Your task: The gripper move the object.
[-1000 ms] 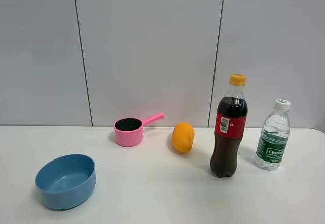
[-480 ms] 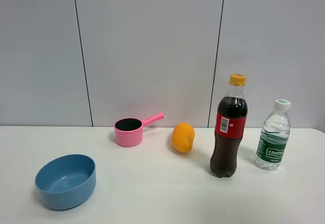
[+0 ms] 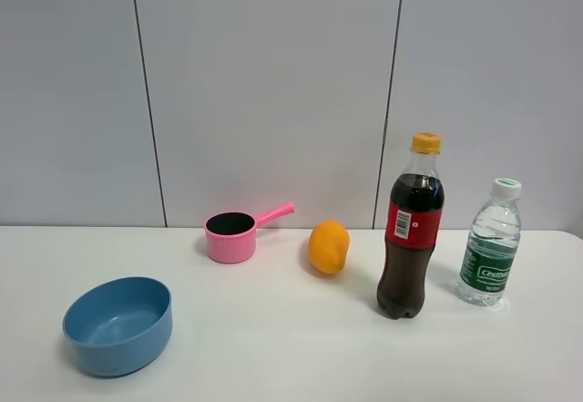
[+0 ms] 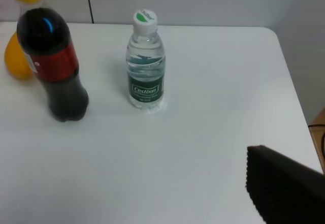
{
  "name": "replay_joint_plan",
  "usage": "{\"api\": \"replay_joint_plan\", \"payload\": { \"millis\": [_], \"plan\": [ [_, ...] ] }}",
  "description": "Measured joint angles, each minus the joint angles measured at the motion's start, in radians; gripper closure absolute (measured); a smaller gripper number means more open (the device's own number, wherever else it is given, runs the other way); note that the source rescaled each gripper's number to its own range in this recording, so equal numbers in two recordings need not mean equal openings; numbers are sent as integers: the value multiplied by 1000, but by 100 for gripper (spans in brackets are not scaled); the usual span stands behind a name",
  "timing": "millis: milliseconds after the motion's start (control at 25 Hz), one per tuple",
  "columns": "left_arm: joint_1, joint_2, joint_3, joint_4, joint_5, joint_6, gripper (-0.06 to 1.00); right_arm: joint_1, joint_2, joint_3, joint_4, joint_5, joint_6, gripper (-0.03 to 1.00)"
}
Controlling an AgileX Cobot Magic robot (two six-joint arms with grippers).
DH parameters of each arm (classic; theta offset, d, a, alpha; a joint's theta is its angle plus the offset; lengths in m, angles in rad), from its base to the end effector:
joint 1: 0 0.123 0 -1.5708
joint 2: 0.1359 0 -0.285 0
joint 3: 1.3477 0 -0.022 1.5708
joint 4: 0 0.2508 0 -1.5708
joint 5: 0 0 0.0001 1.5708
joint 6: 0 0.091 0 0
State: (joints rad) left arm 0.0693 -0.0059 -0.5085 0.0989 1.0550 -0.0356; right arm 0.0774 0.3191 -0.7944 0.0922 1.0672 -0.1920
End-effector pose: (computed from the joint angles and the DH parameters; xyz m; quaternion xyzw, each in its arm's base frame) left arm -0.0073 0.0073 0.2804 -0.0465 0.8456 0.0583 0.5285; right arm 0.0232 0.0092 0.3568 -0.1169 0.8524 0.0169 0.5094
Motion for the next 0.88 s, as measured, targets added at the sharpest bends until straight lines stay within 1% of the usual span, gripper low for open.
{"api": "replay_joint_plan", "payload": {
  "millis": [80,200,320,440,680,880],
  "plan": [
    [0,0,0,0,0,0,-6,0,-38,20,0,5,22,-2],
    [0,0,0,0,0,0,-6,0,-113,97,0,6,73,-2],
    [0,0,0,0,0,0,-6,0,-196,176,1,6,85,-2],
    [0,0,0,0,0,0,-6,0,-255,223,3,5,91,-2],
    [0,0,0,0,0,1,-6,0,-309,269,9,14,99,-2],
    [0,0,0,0,0,1,-6,0,-322,290,-25,8,99,-2]
  ]
}}
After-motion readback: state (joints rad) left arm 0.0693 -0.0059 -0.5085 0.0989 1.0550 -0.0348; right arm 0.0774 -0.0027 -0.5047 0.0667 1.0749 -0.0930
